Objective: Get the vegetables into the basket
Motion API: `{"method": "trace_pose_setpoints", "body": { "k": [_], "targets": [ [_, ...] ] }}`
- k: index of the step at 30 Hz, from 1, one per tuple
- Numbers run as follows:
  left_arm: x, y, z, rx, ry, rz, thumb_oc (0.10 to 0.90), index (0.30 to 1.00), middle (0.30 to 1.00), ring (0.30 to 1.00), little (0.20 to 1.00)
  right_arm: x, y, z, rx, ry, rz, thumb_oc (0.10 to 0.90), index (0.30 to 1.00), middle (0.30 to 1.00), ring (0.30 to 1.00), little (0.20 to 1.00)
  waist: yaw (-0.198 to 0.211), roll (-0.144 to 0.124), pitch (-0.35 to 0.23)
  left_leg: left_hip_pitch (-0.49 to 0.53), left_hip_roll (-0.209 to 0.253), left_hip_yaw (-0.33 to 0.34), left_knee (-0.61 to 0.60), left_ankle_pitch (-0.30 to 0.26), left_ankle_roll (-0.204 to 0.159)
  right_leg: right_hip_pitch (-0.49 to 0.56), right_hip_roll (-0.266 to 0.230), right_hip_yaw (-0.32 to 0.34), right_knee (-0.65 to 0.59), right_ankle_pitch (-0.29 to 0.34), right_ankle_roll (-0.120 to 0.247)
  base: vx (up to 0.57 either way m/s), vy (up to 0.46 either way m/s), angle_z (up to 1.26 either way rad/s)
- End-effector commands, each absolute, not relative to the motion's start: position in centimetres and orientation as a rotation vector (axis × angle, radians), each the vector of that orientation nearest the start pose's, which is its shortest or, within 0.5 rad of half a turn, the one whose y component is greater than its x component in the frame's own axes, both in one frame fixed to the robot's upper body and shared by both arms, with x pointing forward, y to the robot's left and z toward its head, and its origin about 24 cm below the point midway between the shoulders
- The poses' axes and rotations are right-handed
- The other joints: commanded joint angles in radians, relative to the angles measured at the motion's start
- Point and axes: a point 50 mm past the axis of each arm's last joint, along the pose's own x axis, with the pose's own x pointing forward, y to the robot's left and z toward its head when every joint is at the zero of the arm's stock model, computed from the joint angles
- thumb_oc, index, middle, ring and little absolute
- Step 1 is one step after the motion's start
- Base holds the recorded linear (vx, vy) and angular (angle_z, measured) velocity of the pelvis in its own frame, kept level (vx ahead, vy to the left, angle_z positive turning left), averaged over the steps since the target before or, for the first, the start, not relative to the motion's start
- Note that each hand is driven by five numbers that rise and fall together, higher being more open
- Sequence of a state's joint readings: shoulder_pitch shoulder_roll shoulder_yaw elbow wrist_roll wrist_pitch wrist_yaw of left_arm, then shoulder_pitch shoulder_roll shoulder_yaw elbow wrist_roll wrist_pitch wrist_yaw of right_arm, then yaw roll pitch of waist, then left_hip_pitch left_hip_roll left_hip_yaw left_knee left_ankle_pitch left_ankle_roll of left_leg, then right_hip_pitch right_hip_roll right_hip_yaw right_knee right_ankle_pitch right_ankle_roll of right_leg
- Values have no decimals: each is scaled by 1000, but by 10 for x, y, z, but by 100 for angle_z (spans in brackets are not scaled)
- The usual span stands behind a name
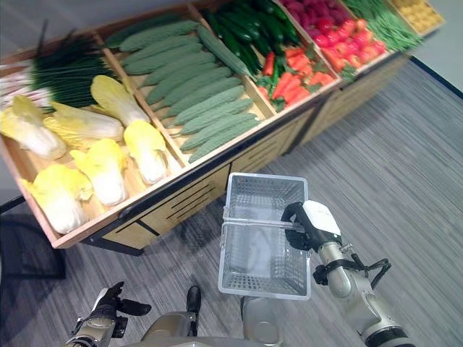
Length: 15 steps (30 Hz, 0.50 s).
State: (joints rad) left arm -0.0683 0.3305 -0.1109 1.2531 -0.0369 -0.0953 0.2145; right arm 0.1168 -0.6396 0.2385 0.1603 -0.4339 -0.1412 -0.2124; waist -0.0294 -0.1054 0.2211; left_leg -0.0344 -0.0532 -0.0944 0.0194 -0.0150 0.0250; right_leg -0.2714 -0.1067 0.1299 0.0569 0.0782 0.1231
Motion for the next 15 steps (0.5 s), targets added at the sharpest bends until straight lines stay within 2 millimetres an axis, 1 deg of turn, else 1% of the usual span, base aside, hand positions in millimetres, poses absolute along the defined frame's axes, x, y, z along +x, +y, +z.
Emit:
{"method": "trace_pose_setpoints", "body": {
  "k": [1, 2, 3, 4, 5, 6, 7, 8, 9, 10, 12, 13, 14, 15],
  "targets": [
    [129, 292, -129, 453, 989, 371, 900, 1000, 1000, 1000, 1000, 245, -241, 80, -1064, -257, 36, 400, 300, 300, 300, 300, 4, 12, -11, -31, 82, 9, 84, -77, -58, 17, 35, -19, 36, -6, 26, 166, -349, 67],
    [129, 292, -129, 452, 989, 370, 900, 1000, 1000, 1000, 1000, 245, -241, 80, -1064, -257, 36, 400, 300, 300, 300, 300, 0, 14, -12, -31, 84, 5, 82, -76, -59, 19, 35, -23, 35, -6, 25, 249, -558, 31],
    [129, 290, -130, 448, 995, 368, 900, 1000, 1000, 1000, 1000, 246, -241, 83, -1064, -270, 34, 400, 300, 300, 300, 300, 8, 16, -18, -33, 106, -15, 80, -64, -76, 29, 49, -52, 39, -24, 10, 88, -215, 20],
    [129, 290, -130, 448, 995, 368, 900, 1000, 1000, 1000, 1000, 246, -241, 83, -1064, -271, 34, 400, 300, 300, 300, 300, 5, 17, -18, -34, 107, -18, 80, -63, -77, 30, 49, -55, 39, -24, 9, 129, -307, 58],
    [128, 289, -131, 454, 1001, 360, 900, 1000, 1000, 1000, 1000, 246, -243, 84, -1068, -271, 37, 400, 300, 300, 300, 300, 5, 21, -22, -35, 118, -27, 70, -51, -85, 38, 54, -72, 40, -35, 0, 105, -268, 88],
    [130, 286, -131, 461, 999, 346, 900, 1000, 1000, 1000, 1000, 246, -246, 85, -1077, -271, 29, 400, 300, 300, 300, 300, 4, 25, -23, -43, 137, -23, 71, -32, -99, 44, 55, -109, 48, -50, -10, 130, -344, 74],
    [132, 285, -131, 459, 993, 346, 900, 1000, 1000, 1000, 1000, 245, -248, 86, -1081, -269, 24, 400, 300, 300, 300, 300, 1, 27, -25, -50, 144, -6, 76, -25, -101, 49, 50, -129, 47, -53, -14, 106, -300, 66],
    [134, 284, -131, 455, 988, 345, 900, 1000, 1000, 1000, 1000, 244, -251, 86, -1086, -263, 16, 400, 300, 300, 300, 300, -9, 30, -26, -58, 154, 30, 80, -19, -101, 56, 42, -147, 40, -54, -16, 48, -130, 75],
    [134, 284, -131, 455, 988, 345, 900, 1000, 1000, 1000, 1000, 244, -251, 86, -1086, -263, 16, 400, 300, 300, 300, 300, -10, 31, -26, -59, 154, 29, 81, -20, -102, 57, 42, -148, 39, -54, -16, 48, -106, 100],
    [138, 281, -130, 446, 974, 342, 900, 1000, 1000, 1000, 1000, 242, -257, 84, -1102, -242, -3, 400, 300, 300, 300, 300, -24, 38, -25, -67, 181, 131, 69, -5, -104, 73, 33, -179, 22, -57, -19, 31, -63, 83],
    [143, 277, -130, 451, 958, 331, 900, 1000, 1000, 1000, 1000, 239, -264, 81, -1112, -219, -32, 400, 300, 300, 300, 300, -39, 52, -27, -71, 223, 232, 17, 51, -119, 86, 27, -213, 5, -60, -18, 14, -45, 86],
    [143, 277, -130, 451, 958, 330, 900, 1000, 1000, 1000, 1000, 239, -264, 81, -1113, -219, -32, 400, 300, 300, 300, 300, -39, 52, -27, -71, 223, 232, 16, 52, -119, 86, 27, -213, 5, -60, -18, 15, -12, 96],
    [146, 275, -129, 460, 949, 318, 900, 1000, 1000, 1000, 1000, 238, -265, 80, -1107, -212, -48, 400, 300, 300, 300, 300, -39, 61, -29, -87, 225, 232, -8, 79, -125, 88, 29, -230, -1, -62, -18, 40, -2, 58],
    [146, 275, -129, 466, 950, 318, 900, 1000, 1000, 1000, 1000, 238, -264, 79, -1100, -216, -53, 400, 300, 300, 300, 300, -38, 61, -30, -93, 224, 222, -9, 82, -125, 87, 29, -231, 5, -64, -16, 62, 16, 12]
  ]
}}
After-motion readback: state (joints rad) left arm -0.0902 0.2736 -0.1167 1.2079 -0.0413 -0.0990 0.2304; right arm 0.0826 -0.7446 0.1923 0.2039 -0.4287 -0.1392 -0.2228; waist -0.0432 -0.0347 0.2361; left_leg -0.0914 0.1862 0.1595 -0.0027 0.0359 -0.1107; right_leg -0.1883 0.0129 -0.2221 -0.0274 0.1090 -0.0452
